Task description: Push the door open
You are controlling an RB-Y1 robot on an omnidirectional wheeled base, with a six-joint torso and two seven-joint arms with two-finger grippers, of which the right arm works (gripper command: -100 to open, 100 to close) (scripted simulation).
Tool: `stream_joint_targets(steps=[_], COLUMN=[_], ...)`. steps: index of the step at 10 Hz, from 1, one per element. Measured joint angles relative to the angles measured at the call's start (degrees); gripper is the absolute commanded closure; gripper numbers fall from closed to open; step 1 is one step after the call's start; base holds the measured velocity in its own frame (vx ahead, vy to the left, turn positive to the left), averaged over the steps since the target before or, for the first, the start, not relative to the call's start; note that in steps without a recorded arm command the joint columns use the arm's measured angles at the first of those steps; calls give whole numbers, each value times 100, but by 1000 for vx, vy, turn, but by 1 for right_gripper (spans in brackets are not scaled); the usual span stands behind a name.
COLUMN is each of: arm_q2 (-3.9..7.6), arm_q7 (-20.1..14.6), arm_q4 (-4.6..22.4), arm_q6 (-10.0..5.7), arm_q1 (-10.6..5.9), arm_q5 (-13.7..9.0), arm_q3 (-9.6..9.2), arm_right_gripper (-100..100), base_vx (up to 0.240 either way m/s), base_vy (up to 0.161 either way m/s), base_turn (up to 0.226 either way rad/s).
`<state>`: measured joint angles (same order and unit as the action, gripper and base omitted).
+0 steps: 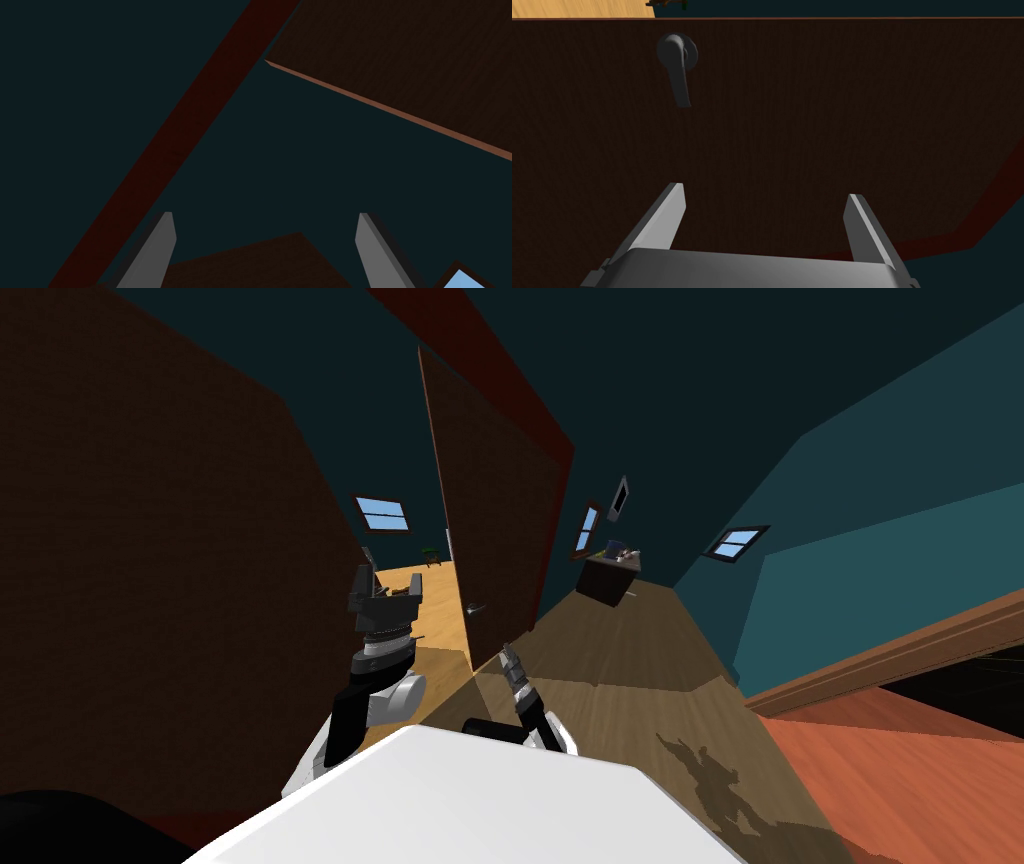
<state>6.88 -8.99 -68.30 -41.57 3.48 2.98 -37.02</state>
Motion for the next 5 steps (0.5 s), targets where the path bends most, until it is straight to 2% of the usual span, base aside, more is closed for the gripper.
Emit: stream_joint_targets(steps=[2,4,5], arm_q2=[-21,-61,-24], arm_q7=[12,18,17], arm_q4=[179,466,524], arm_q6=[-20,-51,-40], arm_q1=[-55,-178,-176], arm_q5=[8,10,18], arm_q3=[-106,-233,-335], arm_right_gripper=[-100,-100,-100], base_vx=[79,140,160], base_vy=[30,54,81], base_turn=[-33,-56,-39])
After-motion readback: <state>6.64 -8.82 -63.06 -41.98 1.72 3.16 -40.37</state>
